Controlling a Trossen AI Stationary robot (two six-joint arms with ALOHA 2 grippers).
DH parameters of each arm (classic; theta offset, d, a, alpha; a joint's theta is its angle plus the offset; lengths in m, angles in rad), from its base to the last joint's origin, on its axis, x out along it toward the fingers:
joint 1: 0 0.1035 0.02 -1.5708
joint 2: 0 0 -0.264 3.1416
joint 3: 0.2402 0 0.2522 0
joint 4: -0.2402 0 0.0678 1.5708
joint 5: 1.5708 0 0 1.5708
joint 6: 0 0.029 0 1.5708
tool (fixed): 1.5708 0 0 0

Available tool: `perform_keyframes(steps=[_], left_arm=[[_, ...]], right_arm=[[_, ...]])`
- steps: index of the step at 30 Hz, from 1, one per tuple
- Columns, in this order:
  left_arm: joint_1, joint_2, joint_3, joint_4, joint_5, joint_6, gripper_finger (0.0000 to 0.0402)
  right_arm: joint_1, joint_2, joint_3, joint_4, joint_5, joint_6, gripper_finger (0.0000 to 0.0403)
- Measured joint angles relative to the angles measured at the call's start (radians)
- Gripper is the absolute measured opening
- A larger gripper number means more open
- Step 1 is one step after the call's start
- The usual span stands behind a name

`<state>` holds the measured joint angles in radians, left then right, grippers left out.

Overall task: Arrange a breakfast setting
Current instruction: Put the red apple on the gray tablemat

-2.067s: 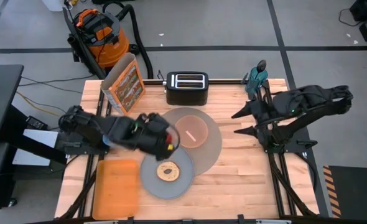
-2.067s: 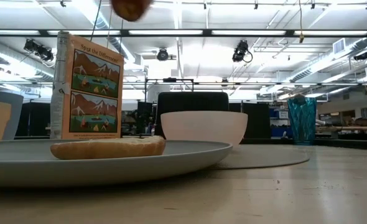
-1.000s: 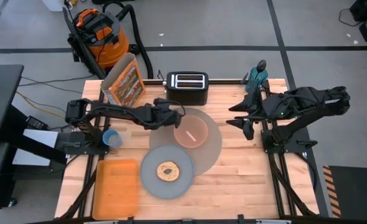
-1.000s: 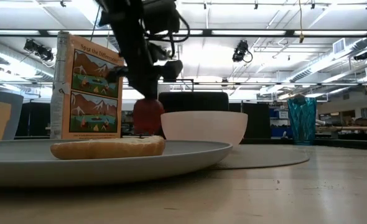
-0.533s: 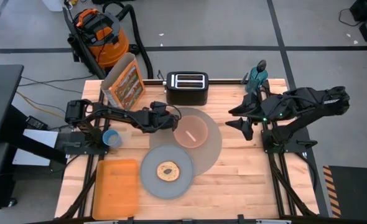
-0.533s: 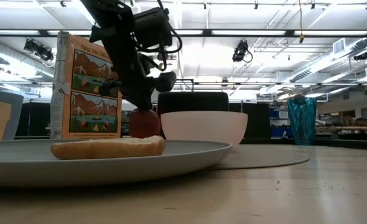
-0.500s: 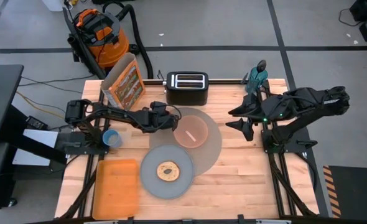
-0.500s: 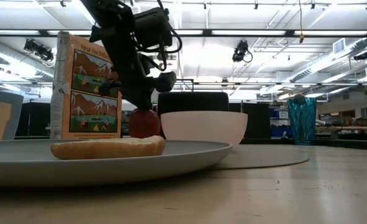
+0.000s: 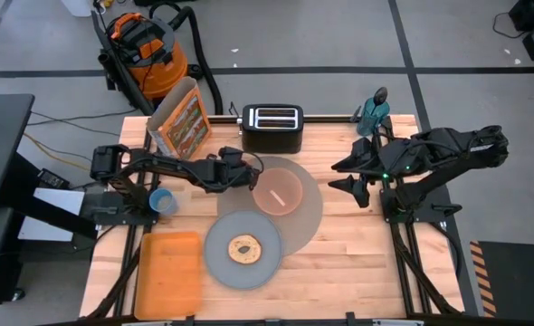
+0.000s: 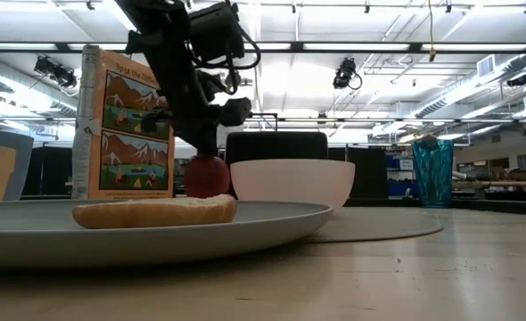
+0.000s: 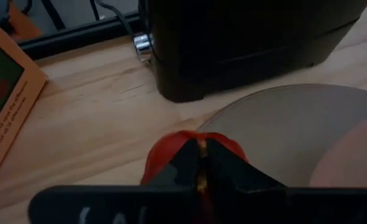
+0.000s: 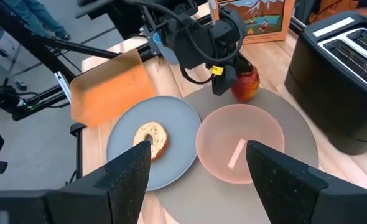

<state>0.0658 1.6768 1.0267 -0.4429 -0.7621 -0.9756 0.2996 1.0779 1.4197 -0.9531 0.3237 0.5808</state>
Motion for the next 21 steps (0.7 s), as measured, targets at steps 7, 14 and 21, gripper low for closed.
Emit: perform_keyframes(steps=[7, 14, 21], left_arm=[[-0.020, 0.000, 0.000, -0.006, 0.002, 0.001, 0.0027], [-0.018, 0.000, 0.000, -0.046, 0.001, 0.003, 0.0033], [-0.025, 0.000, 0.000, -0.062, 0.004, 0.003, 0.0033]], right_arm=[[0.000, 0.000, 0.000, 0.000, 0.004, -0.004, 0.0270], [0.000, 0.000, 0.000, 0.000, 0.014, -0.005, 0.0270], [0.000, 0.000, 0.000, 0.000, 0.015, -0.004, 0.0270]])
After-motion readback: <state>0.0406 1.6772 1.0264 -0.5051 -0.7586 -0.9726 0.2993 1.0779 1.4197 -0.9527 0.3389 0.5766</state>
